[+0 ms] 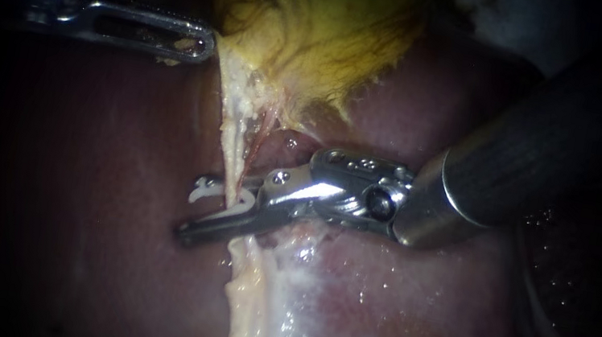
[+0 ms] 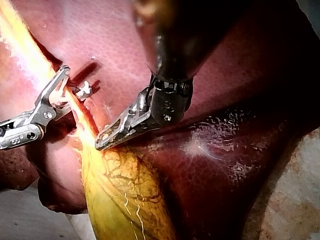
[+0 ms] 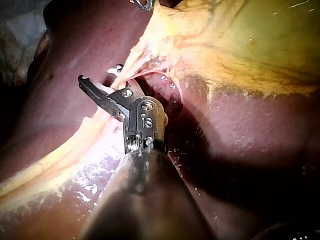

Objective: Clipping first clip left tube

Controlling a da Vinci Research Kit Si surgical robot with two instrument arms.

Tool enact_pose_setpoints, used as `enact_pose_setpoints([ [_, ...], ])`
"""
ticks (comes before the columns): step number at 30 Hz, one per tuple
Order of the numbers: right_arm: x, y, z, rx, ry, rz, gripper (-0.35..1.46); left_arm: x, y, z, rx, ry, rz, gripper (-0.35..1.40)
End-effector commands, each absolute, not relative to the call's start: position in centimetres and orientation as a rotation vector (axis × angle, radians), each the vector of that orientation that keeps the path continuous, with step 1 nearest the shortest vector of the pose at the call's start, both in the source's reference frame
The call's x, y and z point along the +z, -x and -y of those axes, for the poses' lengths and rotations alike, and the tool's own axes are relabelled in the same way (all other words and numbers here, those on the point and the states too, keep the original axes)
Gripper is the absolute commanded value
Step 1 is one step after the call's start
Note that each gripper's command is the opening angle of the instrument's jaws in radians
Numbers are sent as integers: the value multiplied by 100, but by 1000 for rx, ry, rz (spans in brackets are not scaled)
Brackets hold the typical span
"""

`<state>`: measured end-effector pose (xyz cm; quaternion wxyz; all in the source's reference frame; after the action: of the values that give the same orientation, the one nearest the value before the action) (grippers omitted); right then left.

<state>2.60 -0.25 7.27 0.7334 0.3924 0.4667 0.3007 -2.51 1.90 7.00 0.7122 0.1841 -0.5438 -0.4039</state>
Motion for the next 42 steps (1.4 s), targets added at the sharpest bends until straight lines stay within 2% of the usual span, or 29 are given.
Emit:
enact_pose_setpoints([
  [1, 727, -259, 25, 661, -863, -1026, 52, 700, 251, -190, -895, -408, 1206, -35],
  [7, 727, -251, 27, 664, -861, -1010, 53, 700, 250, -190, -895, -409, 1206, -35],
  [24, 724, -185, 23, 625, -733, -1048, 56, 699, 245, -190, -893, -411, 1206, -35],
  [33, 714, -155, 14, 606, -718, -1010, 55, 698, 245, -189, -893, -411, 1206, -35],
  [42, 694, -137, 7, 558, -705, -1019, 56, 698, 244, -189, -893, -411, 1206, -35],
])
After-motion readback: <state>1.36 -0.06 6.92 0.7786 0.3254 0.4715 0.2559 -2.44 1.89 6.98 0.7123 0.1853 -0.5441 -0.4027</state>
